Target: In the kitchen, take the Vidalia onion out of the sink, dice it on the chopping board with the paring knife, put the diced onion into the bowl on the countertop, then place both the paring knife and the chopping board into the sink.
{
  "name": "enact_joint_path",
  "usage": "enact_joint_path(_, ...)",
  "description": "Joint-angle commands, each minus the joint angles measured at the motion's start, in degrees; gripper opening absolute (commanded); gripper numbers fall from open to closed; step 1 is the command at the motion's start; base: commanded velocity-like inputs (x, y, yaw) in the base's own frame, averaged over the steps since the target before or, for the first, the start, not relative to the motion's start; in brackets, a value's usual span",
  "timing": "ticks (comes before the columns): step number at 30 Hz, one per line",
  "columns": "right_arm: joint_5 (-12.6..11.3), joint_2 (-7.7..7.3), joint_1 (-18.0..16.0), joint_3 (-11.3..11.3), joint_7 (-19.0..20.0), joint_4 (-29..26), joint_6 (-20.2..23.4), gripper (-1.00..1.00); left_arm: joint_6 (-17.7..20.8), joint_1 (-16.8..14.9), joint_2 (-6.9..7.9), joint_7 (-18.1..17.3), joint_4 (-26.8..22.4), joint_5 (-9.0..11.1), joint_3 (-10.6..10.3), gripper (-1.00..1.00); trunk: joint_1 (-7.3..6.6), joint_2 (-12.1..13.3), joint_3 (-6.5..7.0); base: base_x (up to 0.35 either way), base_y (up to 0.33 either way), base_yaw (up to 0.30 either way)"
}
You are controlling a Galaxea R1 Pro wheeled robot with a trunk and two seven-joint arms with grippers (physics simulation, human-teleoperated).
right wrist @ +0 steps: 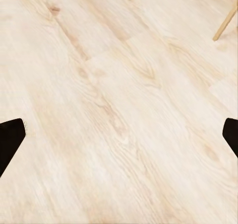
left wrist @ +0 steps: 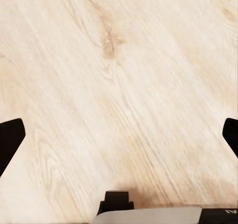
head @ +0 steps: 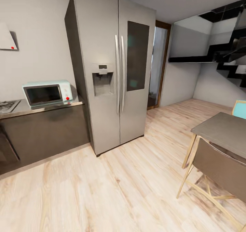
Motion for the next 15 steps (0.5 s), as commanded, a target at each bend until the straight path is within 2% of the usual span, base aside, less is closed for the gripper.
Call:
enact_joint_path(1,0.0,0.01,0.0,0.0,0.0,0.0,-0.1,1.00,-0.1,0.0,0.06,0.0,-0.1,0.1,0.1,1.00,0.00,0.0,-0.05,0.000,0.000,0.276)
enact_joint_path(15,0.0,-0.03,0.0,0.0,0.0,0.0,-0.1,1.00,-0.1,0.0,0.16,0.0,-0.1,0.1,0.1,1.00,0.00,0.0,-0.05,0.000,0.000,0.276)
